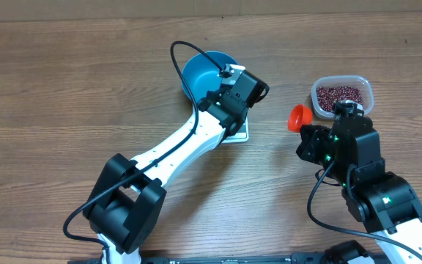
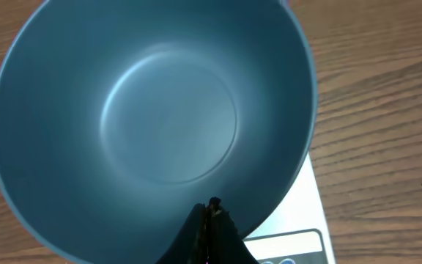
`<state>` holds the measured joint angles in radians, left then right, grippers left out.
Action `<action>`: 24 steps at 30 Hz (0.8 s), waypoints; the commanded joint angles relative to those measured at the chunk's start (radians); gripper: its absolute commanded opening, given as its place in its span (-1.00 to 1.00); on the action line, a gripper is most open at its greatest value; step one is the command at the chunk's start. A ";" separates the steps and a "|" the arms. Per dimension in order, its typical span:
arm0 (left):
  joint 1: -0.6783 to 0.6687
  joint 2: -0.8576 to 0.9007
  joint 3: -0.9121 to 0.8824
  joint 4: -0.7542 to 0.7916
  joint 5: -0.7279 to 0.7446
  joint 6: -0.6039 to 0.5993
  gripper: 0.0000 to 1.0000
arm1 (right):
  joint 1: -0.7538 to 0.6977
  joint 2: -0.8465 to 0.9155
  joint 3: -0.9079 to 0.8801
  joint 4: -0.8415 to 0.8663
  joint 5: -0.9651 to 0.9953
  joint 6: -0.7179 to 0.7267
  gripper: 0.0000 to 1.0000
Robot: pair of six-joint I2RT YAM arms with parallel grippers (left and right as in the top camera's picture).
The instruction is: Scoop item into bowl and weigh 150g on scale
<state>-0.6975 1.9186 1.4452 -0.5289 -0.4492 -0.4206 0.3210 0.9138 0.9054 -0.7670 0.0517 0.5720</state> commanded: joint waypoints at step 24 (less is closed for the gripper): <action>0.005 0.024 -0.005 0.019 0.129 -0.048 -0.92 | -0.002 -0.003 0.039 0.013 -0.001 0.000 -0.93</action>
<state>-0.6975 1.9213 1.4452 -0.5121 -0.3466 -0.4507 0.3210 0.9138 0.9054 -0.7601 0.0513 0.5720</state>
